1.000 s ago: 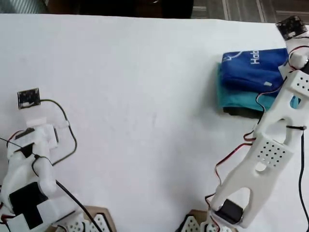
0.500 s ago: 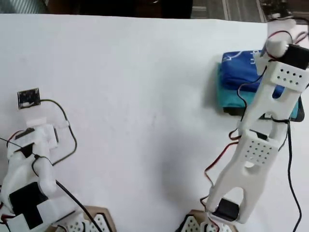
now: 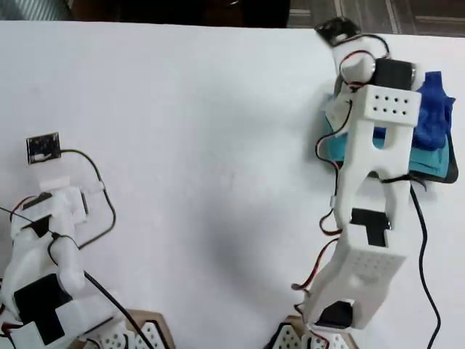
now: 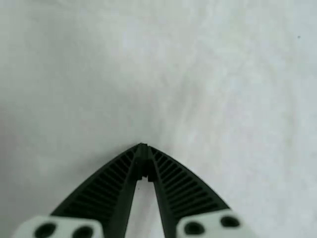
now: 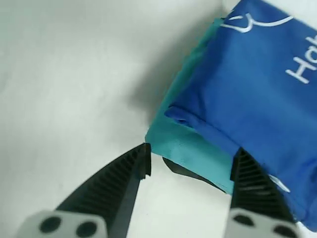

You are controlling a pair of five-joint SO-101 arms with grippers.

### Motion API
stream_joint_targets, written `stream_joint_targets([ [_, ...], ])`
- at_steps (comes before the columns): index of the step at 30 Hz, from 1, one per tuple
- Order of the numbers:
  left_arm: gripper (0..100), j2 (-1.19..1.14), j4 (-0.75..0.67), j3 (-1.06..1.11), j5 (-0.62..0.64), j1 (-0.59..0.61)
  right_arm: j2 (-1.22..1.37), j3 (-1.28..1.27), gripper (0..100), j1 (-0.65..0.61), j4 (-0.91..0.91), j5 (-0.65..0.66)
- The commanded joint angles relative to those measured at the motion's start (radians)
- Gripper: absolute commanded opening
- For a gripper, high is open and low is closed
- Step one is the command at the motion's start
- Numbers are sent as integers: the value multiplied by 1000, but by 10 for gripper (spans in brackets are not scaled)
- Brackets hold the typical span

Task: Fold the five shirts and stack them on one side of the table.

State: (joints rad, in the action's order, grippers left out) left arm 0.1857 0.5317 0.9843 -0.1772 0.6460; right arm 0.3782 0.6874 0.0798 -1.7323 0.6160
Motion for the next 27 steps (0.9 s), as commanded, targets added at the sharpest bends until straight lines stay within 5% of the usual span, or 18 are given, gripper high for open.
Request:
stream_joint_targets([
  [1, 27, 20, -17, -4, 5, -9, -30, -12, 324, -4, 27, 0],
  [6, 27, 20, -17, -4, 5, -9, 47, -8, 392, -4, 42, 121],
  [15, 27, 20, -17, -4, 5, -9, 133, -6, 389, 31, 151, 140],
  [22, 27, 20, -17, -4, 5, -9, 157, -6, 172, 102, 213, 140],
  [27, 27, 20, -17, -4, 5, -9, 151, -6, 113, 143, 219, 140],
])
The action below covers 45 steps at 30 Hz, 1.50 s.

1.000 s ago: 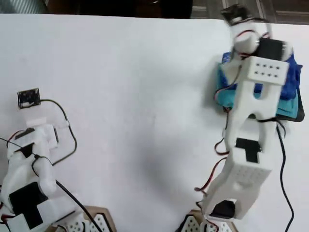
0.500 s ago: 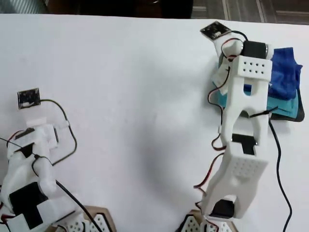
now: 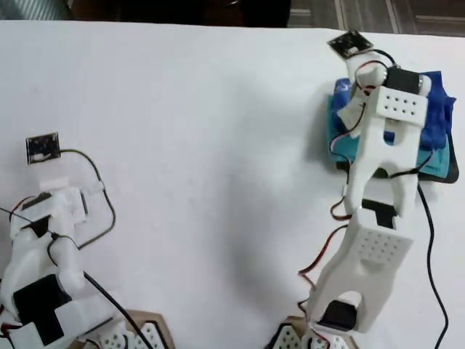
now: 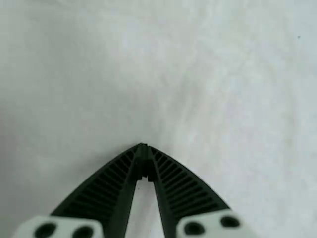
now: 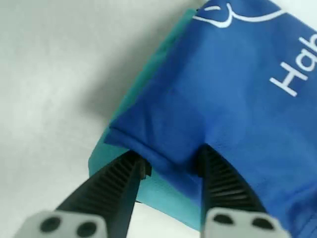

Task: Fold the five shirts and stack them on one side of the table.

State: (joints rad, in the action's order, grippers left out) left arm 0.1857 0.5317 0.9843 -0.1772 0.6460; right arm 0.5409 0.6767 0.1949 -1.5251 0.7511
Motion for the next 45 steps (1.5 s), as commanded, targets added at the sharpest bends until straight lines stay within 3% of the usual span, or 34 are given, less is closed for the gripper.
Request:
stream_joint_targets([
  [1, 27, 20, -17, -4, 5, -9, -12, 5, 107, 36, 12, 5],
  [7, 27, 20, -17, -4, 5, -9, -12, 5, 14, 82, 12, 6],
  [20, 27, 20, -17, -4, 5, -9, -148, 5, 108, 104, -36, 5],
  [31, 27, 20, -17, -4, 5, -9, -286, -55, 235, -137, -151, 5],
  [45, 27, 20, -17, -4, 5, -9, -93, -71, 238, -143, -116, 5],
])
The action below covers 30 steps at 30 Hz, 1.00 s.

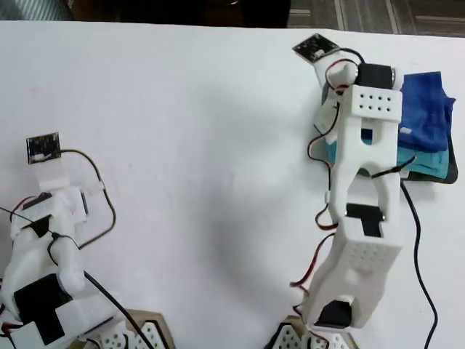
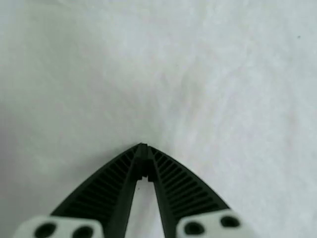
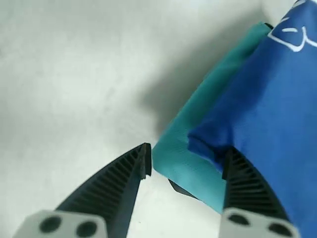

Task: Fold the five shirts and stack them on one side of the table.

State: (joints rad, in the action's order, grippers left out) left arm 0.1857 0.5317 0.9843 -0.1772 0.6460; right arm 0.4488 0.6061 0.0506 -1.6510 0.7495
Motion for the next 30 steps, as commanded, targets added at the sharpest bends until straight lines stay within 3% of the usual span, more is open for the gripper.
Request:
stream_joint_targets([
  [1, 27, 20, -17, -4, 5, -9, -1, -5, 238, 5, 10, 6],
  [9, 27, 20, -17, -4, 5, -9, 13, -6, 237, 74, 116, 8],
  [20, 27, 20, -17, -4, 5, -9, 110, 3, 231, 104, 116, 8],
  [26, 27, 20, -17, -4, 5, -9, 110, 58, 5, 127, 151, 6],
  [30, 27, 20, -17, -4, 5, -9, 108, 132, 16, 174, 143, 6],
])
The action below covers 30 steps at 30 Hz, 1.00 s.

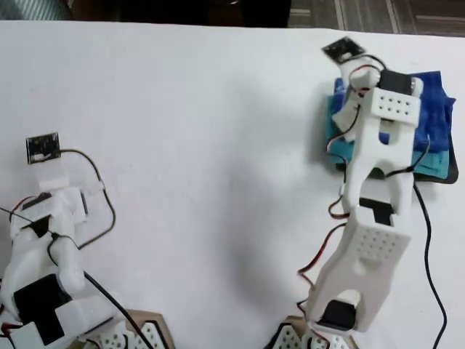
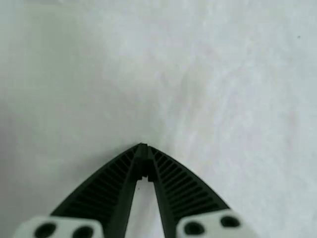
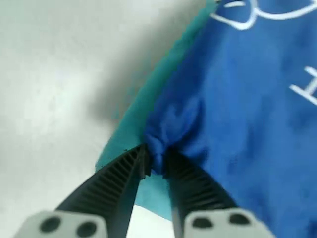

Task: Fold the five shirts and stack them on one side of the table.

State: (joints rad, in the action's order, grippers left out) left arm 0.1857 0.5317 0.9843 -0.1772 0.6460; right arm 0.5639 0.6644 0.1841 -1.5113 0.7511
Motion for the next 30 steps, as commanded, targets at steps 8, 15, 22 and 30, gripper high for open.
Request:
stream_joint_targets([
  [8, 27, 20, -17, -4, 5, -9, -7, 164, 19, 87, -148, 100],
  [15, 27, 20, -17, -4, 5, -9, -8, 164, 19, 87, -229, 133],
  [22, 27, 20, -17, -4, 5, -9, -73, 157, 19, 85, -254, 133],
  [30, 27, 20, -17, -4, 5, -9, -177, 81, 19, 90, -255, 127],
])
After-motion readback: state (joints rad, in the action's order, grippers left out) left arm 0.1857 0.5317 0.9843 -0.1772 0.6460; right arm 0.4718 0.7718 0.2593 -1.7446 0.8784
